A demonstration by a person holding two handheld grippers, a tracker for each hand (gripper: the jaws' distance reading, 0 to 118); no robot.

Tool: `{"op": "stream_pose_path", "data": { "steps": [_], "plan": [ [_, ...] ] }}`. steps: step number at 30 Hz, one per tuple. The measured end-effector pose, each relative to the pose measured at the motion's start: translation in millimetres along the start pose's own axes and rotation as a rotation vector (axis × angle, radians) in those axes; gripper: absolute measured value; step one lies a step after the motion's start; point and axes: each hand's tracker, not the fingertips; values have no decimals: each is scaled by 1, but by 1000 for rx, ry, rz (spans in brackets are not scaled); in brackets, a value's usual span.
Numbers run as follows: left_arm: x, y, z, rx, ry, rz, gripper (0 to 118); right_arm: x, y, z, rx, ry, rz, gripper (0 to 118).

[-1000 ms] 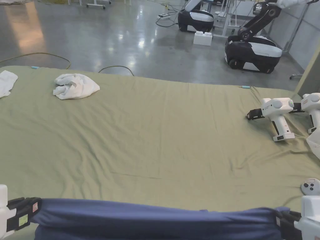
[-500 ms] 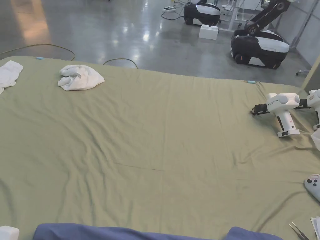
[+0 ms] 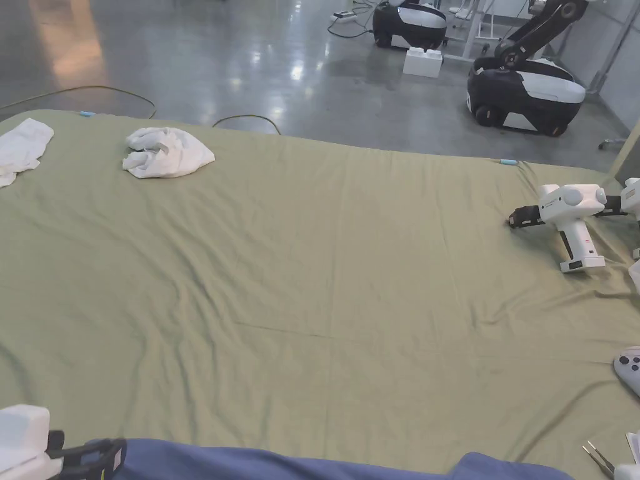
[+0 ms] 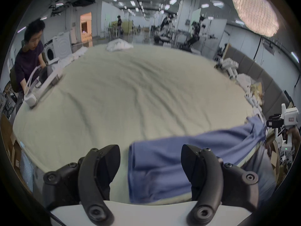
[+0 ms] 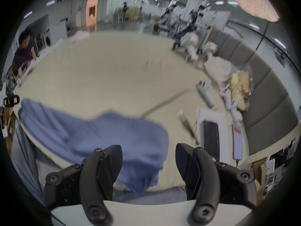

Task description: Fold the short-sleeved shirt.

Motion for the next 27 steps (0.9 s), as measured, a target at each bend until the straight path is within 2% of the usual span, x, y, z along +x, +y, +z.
{"op": "stream_pose_path", "data": {
  "steps": [5, 8, 11, 15, 17, 18, 19, 20, 21, 22, 23, 27],
  "plan": [
    [41, 33, 6, 165, -1, -20, 79, -18, 39, 20, 321, -25, -87, 72],
    [56, 46, -4, 258, 49, -59, 78, -38, 56, 19, 482, 7, -150, 72],
    [81, 60, -4, 350, 87, -82, 76, -64, 74, 17, 605, -15, -161, 72],
    [108, 74, 4, 478, 126, -124, 62, -93, 90, 19, 719, -42, -172, 70],
    [116, 78, 10, 541, 145, -145, 45, -104, 97, 21, 765, -52, -180, 55],
    [119, 80, 12, 557, 158, -151, 37, -107, 99, 23, 789, -50, -185, 41],
    [121, 82, 14, 571, 162, -159, 24, -111, 101, 23, 794, -62, -178, 21],
    [123, 83, 16, 590, 179, -159, 15, -114, 104, 24, 808, -78, -180, 11],
    [123, 83, 17, 600, 194, -156, 5, -115, 105, 24, 817, -82, -190, 9],
    [121, 84, 19, 612, 200, -153, 0, -116, 107, 24, 822, -71, -192, 7],
    [121, 86, 22, 625, 219, -142, 0, -117, 109, 24, 816, -64, -195, 3],
    [103, 87, 28, 627, 207, -112, 0, -120, 111, 21, 808, -62, -211, 3]
  ]
}}
